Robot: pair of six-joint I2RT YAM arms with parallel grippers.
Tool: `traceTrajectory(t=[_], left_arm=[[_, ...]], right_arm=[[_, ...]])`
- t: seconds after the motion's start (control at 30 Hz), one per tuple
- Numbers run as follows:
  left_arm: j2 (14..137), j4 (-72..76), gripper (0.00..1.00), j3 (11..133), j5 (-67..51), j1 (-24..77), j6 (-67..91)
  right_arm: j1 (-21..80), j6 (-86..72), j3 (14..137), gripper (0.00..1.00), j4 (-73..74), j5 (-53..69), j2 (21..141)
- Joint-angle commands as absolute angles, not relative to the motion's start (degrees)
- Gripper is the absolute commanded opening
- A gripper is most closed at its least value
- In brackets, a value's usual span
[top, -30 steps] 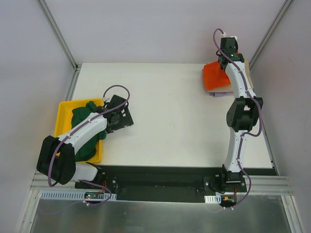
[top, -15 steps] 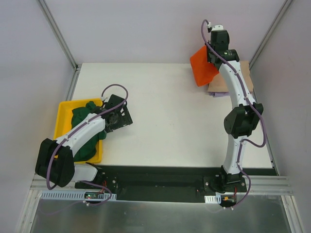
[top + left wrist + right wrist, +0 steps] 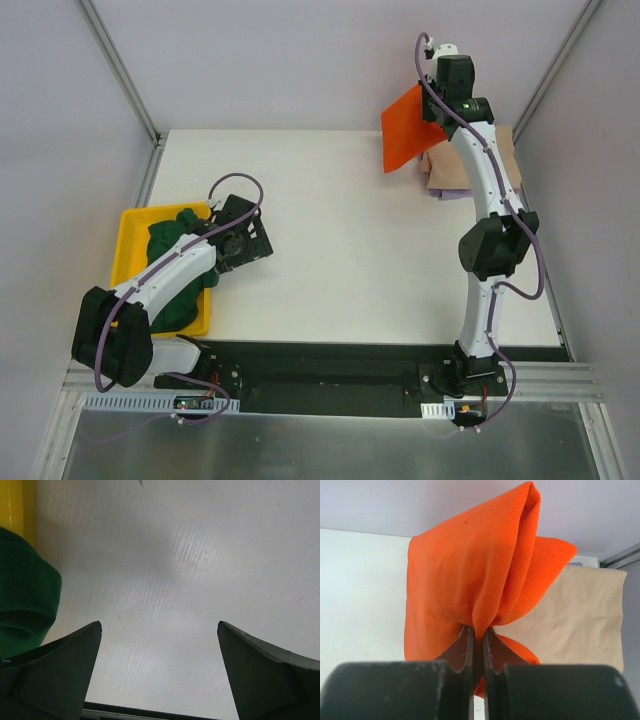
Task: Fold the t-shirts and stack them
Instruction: Put the neatly folded tshirt into the corner of the board with the right arm
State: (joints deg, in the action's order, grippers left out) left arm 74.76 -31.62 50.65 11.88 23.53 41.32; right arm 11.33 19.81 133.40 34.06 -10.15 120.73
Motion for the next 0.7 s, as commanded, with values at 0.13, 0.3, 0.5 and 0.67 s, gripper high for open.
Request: traceTrajectory(t=[0.13,0.3,0.5,0.67], left_arm=[[76.02,-32.43,0.99,51.5,10.99,23.03,41.84],[77.34,-32.43,0.99,52.12,10.46,23.03,42.01],[78.48,-32.34,0.99,53.0,9.76,23.03,42.28],[79.45,-32.43,0.99,53.61,9.32,23.03,42.54]], right_arm=[[6.86,21.0,135.44,0.01,31.9,-10.02,122.61],[4.05,22.85,135.35,0.01,33.22,-9.93,121.91],[1.41,23.73,136.49,0.0,34.28,-6.69,121.64],[0.79,22.5,138.25,0.01,31.74,1.38,122.35]])
